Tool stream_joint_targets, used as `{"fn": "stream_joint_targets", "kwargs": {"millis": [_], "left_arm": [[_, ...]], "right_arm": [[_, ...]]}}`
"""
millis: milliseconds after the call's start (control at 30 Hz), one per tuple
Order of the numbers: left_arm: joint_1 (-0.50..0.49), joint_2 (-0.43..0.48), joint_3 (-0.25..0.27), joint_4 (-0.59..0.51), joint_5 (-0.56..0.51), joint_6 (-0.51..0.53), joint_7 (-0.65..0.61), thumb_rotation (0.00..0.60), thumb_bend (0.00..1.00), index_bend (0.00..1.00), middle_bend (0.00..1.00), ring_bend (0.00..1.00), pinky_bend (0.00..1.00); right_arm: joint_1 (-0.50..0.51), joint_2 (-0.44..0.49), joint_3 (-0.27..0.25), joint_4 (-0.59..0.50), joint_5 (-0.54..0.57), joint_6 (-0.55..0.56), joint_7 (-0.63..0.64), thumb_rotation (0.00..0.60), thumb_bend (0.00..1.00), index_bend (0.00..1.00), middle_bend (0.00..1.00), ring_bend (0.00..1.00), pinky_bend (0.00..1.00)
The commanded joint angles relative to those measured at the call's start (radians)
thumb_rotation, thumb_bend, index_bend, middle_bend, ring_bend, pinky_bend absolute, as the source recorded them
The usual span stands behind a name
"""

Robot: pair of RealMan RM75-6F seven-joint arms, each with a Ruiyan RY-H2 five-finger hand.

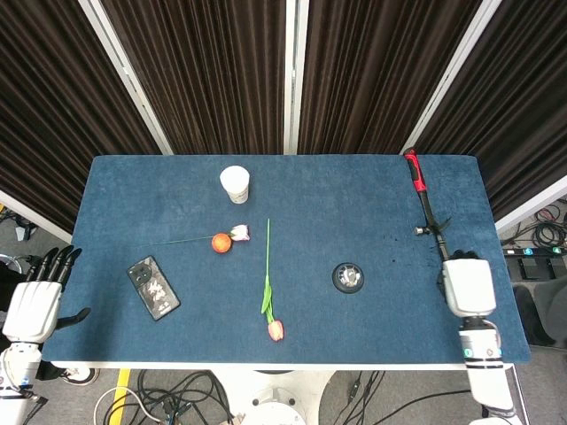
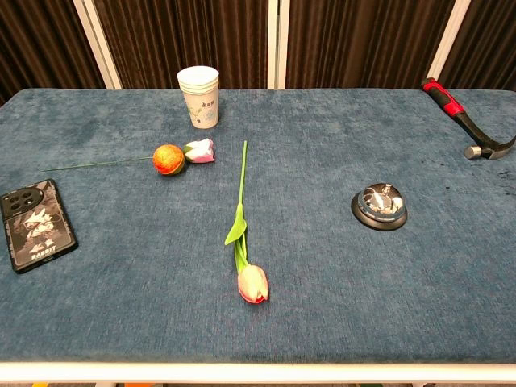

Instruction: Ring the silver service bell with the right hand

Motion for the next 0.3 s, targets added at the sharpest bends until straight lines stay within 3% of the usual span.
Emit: {"fn": "stream_joint_targets", "kwargs": {"millis": [33, 133, 300], "left_arm": [[-0.003, -0.003, 0.001, 0.001, -0.005, -0.009, 0.005, 0.6, 0.11, 0.07, 0.05, 0.0, 0.15], [-0.005, -0.002, 0.001, -0.002, -0.005, -0.012, 0.007, 0.6, 0.11, 0.07, 0.05, 0.0, 0.15], [-0.003, -0.002, 0.0, 0.0, -0.001, -0.002, 0.004, 0.6, 0.11, 0.07, 0.05, 0.0, 0.15]], "right_arm": [[-0.058, 0.0, 0.005, 0.127, -0.034, 0.043, 0.148, 0.6, 0.37, 0.0, 0.0, 0.0, 0.0], [-0.077, -0.003, 0.002, 0.161, -0.036, 0.047, 0.211, 0.6, 0.22, 0.0, 0.0, 0.0, 0.0], [-0.085, 0.001, 0.003, 0.158, -0.031, 0.031, 0.201, 0.6, 0.21, 0.0, 0.0, 0.0, 0.0]]}}
